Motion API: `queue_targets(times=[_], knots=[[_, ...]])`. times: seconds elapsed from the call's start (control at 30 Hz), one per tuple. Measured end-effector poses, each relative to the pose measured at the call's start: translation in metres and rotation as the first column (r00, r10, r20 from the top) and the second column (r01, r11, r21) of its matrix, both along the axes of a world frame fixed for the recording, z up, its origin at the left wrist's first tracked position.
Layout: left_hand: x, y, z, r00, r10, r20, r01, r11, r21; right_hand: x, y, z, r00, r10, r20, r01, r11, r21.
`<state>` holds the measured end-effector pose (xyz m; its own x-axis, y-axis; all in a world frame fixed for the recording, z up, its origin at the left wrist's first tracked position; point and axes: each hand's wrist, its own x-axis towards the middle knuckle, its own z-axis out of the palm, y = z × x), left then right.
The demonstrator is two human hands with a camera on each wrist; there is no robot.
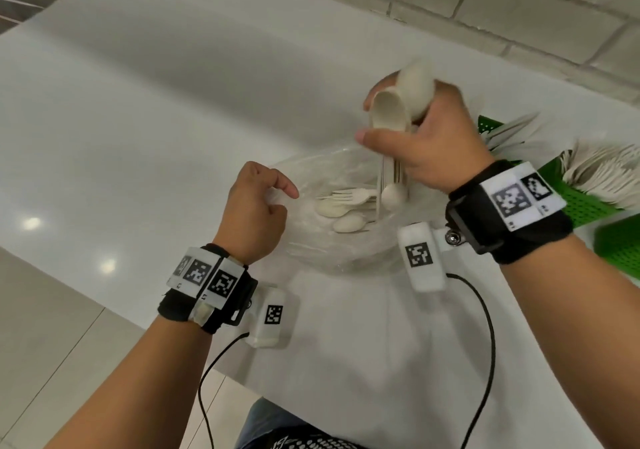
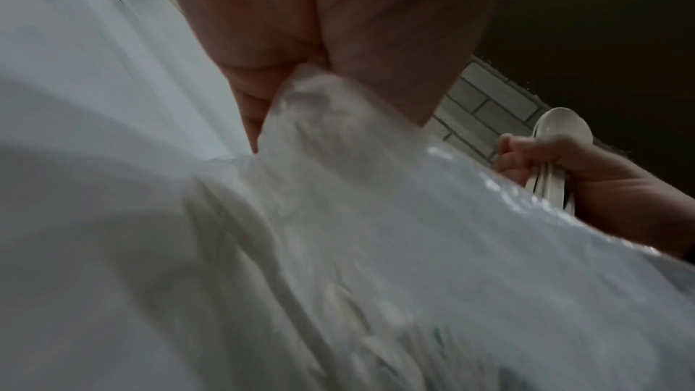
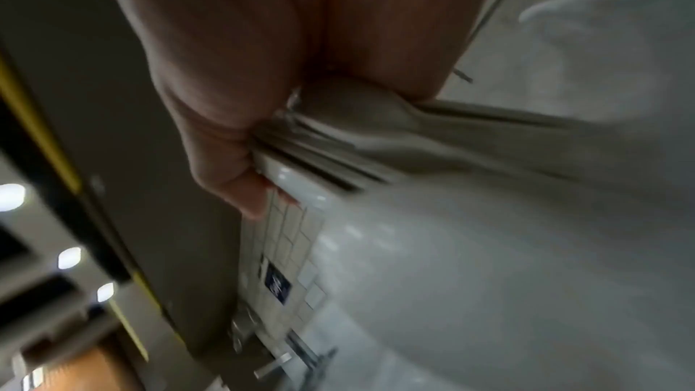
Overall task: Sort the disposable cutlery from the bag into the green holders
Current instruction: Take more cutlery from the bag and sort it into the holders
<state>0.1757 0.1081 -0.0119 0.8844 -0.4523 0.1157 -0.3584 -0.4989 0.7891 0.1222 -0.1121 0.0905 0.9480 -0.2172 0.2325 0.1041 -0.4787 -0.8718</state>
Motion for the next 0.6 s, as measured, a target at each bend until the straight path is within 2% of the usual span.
queue_targets(times=[0.07,0.17,0.23,0.3,0.37,0.4,0.5,0.6], knots=[[0.0,-0.001,0.004,0.999,-0.047,-0.017,0.047,0.999,0.011,-0.006,0.005,-0.003,0.993,-0.079,0.092,0.07,0.993,0.098],[-0.004,-0.006,0.013,0.995,-0.084,-0.056,0.087,0.994,0.059,-0.02,0.023,-0.032,0.993,-0.116,-0.031,0.119,0.983,0.143],[-0.011,-0.01,0.023,0.995,-0.097,-0.003,0.097,0.988,0.118,-0.024,0.029,-0.051,0.989,-0.114,-0.093,0.126,0.984,0.13],[-0.019,-0.015,0.032,0.979,-0.204,0.026,0.203,0.978,0.053,-0.024,0.03,-0.059,0.988,-0.095,-0.119,0.112,0.983,0.145],[-0.024,-0.021,0.035,0.946,-0.32,-0.048,0.314,0.945,-0.093,-0.021,0.032,-0.059,0.987,-0.113,-0.11,0.13,0.979,0.16],[-0.025,-0.025,0.033,0.936,-0.34,-0.089,0.328,0.936,-0.126,-0.02,0.032,-0.056,0.982,-0.168,-0.082,0.18,0.967,0.18],[-0.024,-0.04,0.024,0.941,-0.255,-0.223,0.222,0.962,-0.162,-0.018,0.029,-0.051,0.947,-0.32,0.026,0.3,0.913,0.277],[-0.024,-0.048,0.014,0.892,-0.227,-0.392,0.067,0.922,-0.382,-0.023,0.025,-0.066,0.958,-0.257,-0.13,0.281,0.931,0.231]])
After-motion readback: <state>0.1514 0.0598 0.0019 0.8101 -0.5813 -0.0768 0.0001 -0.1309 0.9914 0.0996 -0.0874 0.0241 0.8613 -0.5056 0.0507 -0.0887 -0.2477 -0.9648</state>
